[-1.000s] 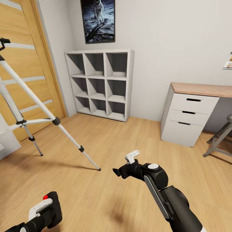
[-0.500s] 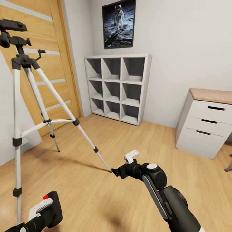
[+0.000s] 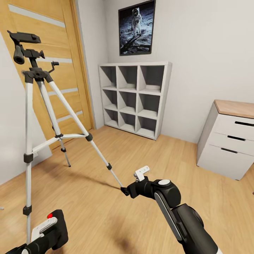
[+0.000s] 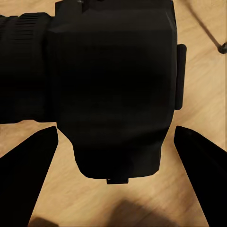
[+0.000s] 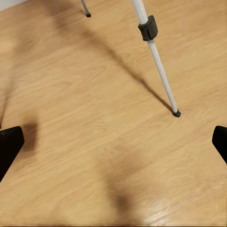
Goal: Attach the digital camera to the camera tripod in the bedroom.
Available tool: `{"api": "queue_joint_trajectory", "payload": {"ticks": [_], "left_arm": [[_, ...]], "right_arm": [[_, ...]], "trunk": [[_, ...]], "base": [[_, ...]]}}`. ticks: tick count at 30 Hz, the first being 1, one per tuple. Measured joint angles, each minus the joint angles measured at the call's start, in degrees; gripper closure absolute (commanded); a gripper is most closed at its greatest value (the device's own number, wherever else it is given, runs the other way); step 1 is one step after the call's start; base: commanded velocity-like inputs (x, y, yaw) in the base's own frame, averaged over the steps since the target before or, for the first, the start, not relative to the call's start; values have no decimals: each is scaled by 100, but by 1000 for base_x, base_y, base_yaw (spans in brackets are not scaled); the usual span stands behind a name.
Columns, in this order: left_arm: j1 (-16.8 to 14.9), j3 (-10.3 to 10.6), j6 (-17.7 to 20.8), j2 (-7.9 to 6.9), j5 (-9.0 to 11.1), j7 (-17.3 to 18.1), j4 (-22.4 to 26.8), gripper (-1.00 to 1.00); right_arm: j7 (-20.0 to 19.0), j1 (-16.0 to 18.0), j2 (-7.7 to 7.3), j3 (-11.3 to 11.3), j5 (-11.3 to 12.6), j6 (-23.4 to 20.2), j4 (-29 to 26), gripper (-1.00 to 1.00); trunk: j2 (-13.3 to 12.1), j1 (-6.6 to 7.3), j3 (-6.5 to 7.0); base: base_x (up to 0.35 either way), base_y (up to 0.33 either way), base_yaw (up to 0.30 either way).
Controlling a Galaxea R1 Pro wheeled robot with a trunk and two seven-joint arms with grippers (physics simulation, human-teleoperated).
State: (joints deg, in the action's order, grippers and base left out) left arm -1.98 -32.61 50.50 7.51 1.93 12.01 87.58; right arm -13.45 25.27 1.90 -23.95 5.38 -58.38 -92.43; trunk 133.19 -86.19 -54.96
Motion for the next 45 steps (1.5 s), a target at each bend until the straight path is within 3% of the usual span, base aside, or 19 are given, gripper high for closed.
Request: {"api": "queue_joint_trajectory", "payload": {"ticks": [5,16,30,40,43,45], "left_arm": [[1,8,-5,0,10,-20,0,100],[3,58,-33,13,-5,-38,2,100],[2,320,-23,-7,-10,-48,-124,100],[2,676,-31,-32,-47,-105,-134,100],[11,570,-40,-51,-65,-77,-103,100],[25,338,-43,-59,-64,-45,-69,100]], "right_arm": [[8,1,84,19,-6,-133,1,-100],[13,1,100,37,-8,-133,1,-100],[11,0,91,46,-3,-133,0,-100],[-3,0,61,43,2,-133,0,-100],[-11,0,53,49,4,-133,0,-100],[-17,0,50,52,5,-133,0,-100]], "trunk": [[-201,110,90],[-642,351,291],[-1203,659,547],[-1604,879,727],[-1725,945,781],[-1805,989,816]], "base": [[0,0,134],[0,0,230],[0,0,95],[0,0,3],[0,0,0],[0,0,0]]}}
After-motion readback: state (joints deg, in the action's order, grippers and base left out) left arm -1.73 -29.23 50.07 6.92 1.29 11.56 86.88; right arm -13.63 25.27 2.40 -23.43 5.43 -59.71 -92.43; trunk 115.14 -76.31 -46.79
